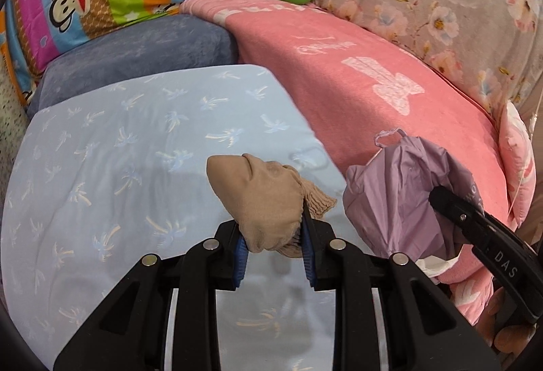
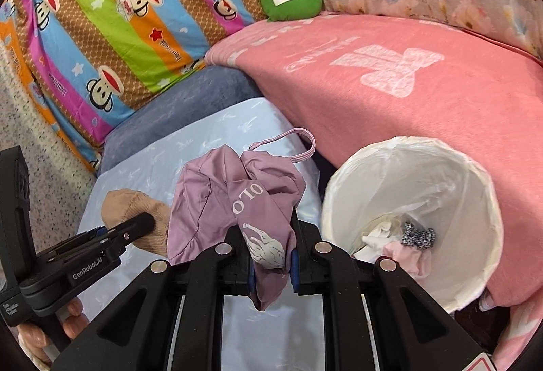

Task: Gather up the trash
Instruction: 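Carry the beige glove and lilac cap over the white bin and open both grippers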

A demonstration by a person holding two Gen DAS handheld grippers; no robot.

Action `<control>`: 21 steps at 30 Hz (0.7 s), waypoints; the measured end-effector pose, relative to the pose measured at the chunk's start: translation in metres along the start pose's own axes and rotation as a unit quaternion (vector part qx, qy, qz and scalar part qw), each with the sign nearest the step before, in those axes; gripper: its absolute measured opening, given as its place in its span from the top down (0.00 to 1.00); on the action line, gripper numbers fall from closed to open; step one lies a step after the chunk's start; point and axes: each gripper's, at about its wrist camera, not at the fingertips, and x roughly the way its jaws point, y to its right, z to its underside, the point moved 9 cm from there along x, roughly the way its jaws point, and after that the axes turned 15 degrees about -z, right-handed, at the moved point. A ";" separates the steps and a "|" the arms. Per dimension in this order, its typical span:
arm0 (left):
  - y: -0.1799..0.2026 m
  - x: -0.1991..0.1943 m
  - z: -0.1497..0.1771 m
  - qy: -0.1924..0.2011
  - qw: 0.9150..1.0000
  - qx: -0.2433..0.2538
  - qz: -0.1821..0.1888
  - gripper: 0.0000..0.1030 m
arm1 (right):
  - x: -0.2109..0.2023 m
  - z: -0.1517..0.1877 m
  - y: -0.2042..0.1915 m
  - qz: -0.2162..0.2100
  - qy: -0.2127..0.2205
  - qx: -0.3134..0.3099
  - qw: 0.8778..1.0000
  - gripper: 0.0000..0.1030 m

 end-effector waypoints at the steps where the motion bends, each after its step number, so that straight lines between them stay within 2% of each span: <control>1: 0.005 -0.003 0.000 0.004 1.000 0.005 0.003 0.75 | -0.006 -0.002 0.003 0.002 0.005 0.002 1.000 0.87; 13: 0.053 -0.026 0.002 0.026 0.998 0.047 0.028 0.75 | -0.051 -0.016 0.035 0.022 0.048 0.023 0.998 0.87; 21: 0.080 -0.032 0.006 0.027 0.996 0.068 0.041 0.75 | -0.067 -0.017 0.058 0.036 0.060 0.039 0.997 0.87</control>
